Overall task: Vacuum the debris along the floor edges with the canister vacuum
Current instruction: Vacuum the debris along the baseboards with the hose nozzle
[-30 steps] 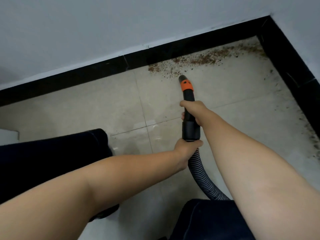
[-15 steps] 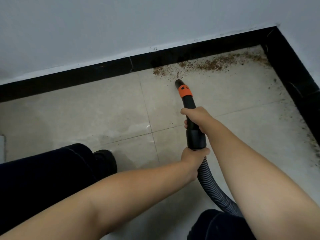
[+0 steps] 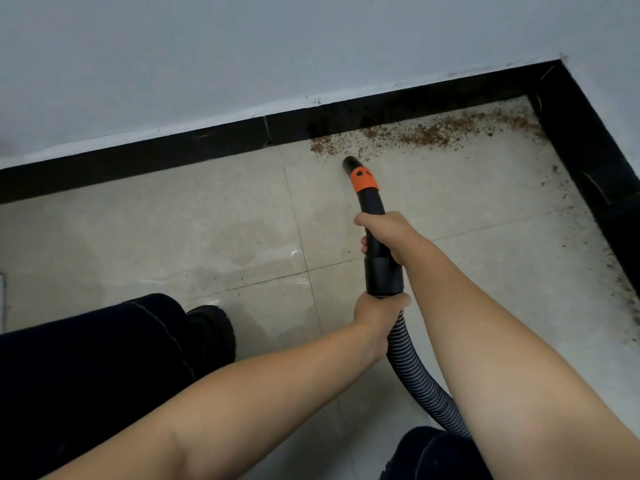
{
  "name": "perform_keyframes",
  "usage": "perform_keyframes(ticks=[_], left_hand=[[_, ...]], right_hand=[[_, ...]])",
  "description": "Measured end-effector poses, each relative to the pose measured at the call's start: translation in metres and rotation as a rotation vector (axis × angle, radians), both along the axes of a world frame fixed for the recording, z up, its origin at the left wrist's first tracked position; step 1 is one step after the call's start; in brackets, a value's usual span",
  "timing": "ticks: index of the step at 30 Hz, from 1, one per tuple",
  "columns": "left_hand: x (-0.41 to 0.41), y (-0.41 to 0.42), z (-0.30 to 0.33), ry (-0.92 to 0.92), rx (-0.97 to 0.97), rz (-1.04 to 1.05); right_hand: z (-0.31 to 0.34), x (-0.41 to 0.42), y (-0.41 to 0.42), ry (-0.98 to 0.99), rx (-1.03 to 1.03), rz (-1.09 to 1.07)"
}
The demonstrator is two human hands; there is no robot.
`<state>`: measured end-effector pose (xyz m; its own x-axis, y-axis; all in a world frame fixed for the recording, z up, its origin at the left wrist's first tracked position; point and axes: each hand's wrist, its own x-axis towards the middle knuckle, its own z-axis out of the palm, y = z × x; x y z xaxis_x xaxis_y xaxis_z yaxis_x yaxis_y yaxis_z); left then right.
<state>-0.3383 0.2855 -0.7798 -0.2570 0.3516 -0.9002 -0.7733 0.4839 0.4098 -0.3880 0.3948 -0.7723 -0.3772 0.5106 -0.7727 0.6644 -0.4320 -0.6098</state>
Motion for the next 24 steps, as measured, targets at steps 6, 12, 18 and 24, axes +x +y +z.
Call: perform_keyframes(ticks=[6,12,18,24], left_hand=[[-0.005,0.023,0.003,0.012,0.029,-0.099],[-0.006,0.029,-0.002,0.044,0.025,-0.099],[-0.009,0.013,-0.006,0.036,0.008,-0.007],[-0.01,-0.003,-0.009,0.027,-0.016,0.047]], right_hand=[[-0.002,0.012,0.032,-0.019,0.025,-0.157],[-0.007,0.012,0.039,-0.002,0.014,-0.168],[-0.01,-0.006,0.014,0.014,0.013,-0.019],[-0.015,-0.017,-0.007,0.025,-0.004,0.102]])
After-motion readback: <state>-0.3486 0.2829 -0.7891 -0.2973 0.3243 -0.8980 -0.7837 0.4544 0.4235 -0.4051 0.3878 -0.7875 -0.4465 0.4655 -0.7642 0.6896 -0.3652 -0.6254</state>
